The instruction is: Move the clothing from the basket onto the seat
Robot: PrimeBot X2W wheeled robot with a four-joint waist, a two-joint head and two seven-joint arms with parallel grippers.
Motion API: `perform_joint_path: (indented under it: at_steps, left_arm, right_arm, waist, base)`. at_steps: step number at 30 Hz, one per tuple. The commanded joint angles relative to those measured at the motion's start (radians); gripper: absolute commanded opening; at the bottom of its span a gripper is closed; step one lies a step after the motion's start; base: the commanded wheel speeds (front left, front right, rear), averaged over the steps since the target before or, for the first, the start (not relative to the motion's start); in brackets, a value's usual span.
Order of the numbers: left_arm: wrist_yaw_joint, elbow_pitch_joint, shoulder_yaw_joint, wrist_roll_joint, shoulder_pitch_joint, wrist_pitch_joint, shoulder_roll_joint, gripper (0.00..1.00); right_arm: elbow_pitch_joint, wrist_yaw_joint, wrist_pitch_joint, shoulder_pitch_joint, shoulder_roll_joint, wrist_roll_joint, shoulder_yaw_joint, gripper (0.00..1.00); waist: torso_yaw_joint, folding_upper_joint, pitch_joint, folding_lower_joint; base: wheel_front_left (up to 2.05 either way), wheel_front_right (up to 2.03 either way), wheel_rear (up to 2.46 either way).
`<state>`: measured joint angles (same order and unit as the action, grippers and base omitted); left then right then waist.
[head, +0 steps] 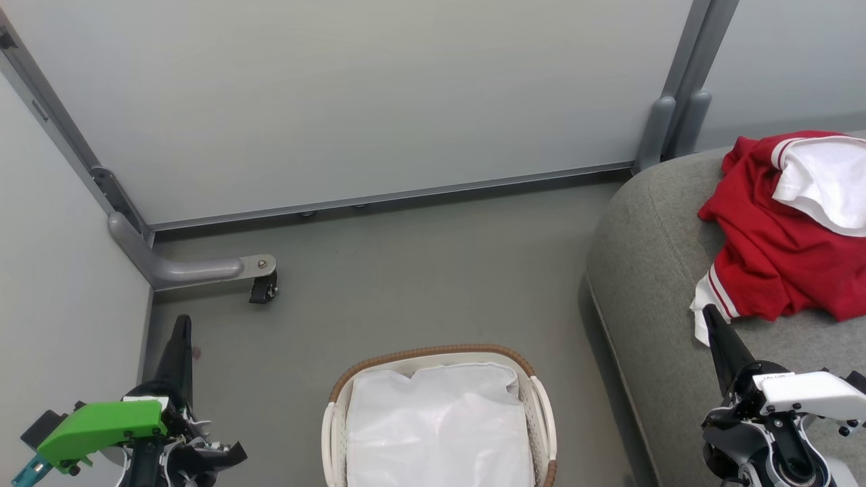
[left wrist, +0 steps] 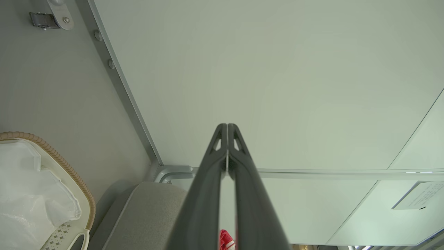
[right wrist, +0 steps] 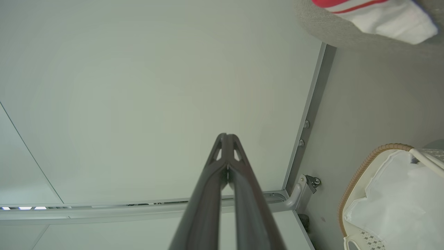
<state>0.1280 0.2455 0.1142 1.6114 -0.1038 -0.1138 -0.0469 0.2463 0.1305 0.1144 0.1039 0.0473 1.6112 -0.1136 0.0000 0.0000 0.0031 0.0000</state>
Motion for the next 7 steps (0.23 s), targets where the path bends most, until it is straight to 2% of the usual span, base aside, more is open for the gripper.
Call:
perform_joint_path:
  at_steps: [1, 7]
  left_arm:
    - [0.006, -0.002, 0.002, 0.003, -0.010, -0.004, -0.006, 0.00]
    - [0.006, -0.002, 0.002, 0.003, -0.010, -0.004, -0.006, 0.00]
  right_arm:
    - [-0.004, 0.000, 0.003, 0.008, 0.006, 0.003, -0.002, 0.00]
    - [-0.004, 0.000, 0.003, 0.008, 0.006, 0.004, -0.002, 0.00]
  waist:
    - [0.000, 0.0000, 0.000, 0.0000]
    - [0.000, 0.0000, 0.000, 0.0000]
  base:
    - [0.00, 0.00, 0.00]
    - [0.00, 0.00, 0.00]
